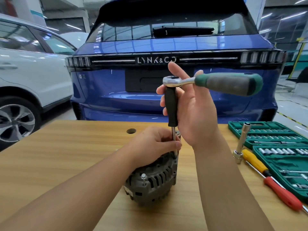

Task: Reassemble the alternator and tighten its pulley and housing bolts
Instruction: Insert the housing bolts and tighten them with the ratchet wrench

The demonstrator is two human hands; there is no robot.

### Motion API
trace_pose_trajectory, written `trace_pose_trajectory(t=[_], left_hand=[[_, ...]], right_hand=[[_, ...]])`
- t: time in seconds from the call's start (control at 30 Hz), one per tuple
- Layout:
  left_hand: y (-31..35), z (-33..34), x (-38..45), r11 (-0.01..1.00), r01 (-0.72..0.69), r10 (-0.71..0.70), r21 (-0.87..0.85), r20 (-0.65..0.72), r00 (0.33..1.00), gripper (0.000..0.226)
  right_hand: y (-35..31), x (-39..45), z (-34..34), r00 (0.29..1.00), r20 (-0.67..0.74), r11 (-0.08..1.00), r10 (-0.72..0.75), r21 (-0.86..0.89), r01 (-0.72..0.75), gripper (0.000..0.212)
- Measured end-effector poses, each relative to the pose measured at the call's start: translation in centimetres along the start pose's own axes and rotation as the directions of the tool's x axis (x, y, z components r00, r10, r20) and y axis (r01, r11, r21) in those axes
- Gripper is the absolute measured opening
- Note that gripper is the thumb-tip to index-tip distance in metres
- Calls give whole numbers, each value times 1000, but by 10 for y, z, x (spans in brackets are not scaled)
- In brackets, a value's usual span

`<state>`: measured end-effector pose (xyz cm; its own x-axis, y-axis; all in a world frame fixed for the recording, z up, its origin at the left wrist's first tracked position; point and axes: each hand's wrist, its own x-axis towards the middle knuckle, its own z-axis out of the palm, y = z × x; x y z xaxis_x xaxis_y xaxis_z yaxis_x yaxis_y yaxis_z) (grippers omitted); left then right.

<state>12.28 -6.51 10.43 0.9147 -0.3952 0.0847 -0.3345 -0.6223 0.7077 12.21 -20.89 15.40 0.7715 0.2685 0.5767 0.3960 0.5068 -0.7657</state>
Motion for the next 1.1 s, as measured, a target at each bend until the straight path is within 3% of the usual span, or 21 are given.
trace_pose_trajectory(t=[0.1,0.17,0.23,0.3,0.33,0.4,0.47,0.5,0.6,0.73,0.83,0.93,1.0,1.1], left_hand=[[1,0,1,1000,-9,8,20,9,1000,8],[3,-1,0,1000,-19,19,19,25,1000,8],[4,-1,-1,999,-31,30,11,44,999,8],[4,-1,-1,999,-50,49,18,50,998,10],[4,-1,-1,998,-57,56,26,49,997,9],[3,-1,1,998,-52,51,33,45,998,7],[2,-1,1,999,-44,43,21,42,998,7],[2,-1,1,999,-40,39,15,37,999,8],[0,-1,1,999,-38,38,6,17,999,7],[-1,-1,1,999,-37,37,-15,10,999,7],[0,0,0,999,-44,44,-16,2,999,6],[1,0,0,999,-33,33,-7,6,999,8],[3,0,0,1000,-24,24,0,13,1000,9],[3,0,-2,1000,-27,27,-14,0,1000,7]], right_hand=[[-3,-2,1,988,-150,983,-35,-182,7,67],[-4,-5,3,949,-260,910,-180,-410,61,68],[-1,-4,8,885,-311,817,-347,-564,122,52],[1,-3,16,844,-341,783,-414,-607,139,31],[0,-3,18,836,-367,800,-409,-584,135,25],[-4,-3,18,861,-411,884,-299,-458,89,35],[-11,-4,14,920,-373,969,-118,-244,26,48],[-14,-4,13,944,-327,992,-45,-129,3,44],[-15,-6,11,979,-197,997,42,72,-29,23],[-15,-8,6,990,-103,962,100,263,-70,31],[-12,-7,4,992,-127,977,21,214,7,33],[-6,-8,8,959,-158,966,-236,-149,213,39],[-1,-9,9,946,-114,913,-305,-316,256,44],[0,-8,7,987,-36,979,-159,-135,153,42]])
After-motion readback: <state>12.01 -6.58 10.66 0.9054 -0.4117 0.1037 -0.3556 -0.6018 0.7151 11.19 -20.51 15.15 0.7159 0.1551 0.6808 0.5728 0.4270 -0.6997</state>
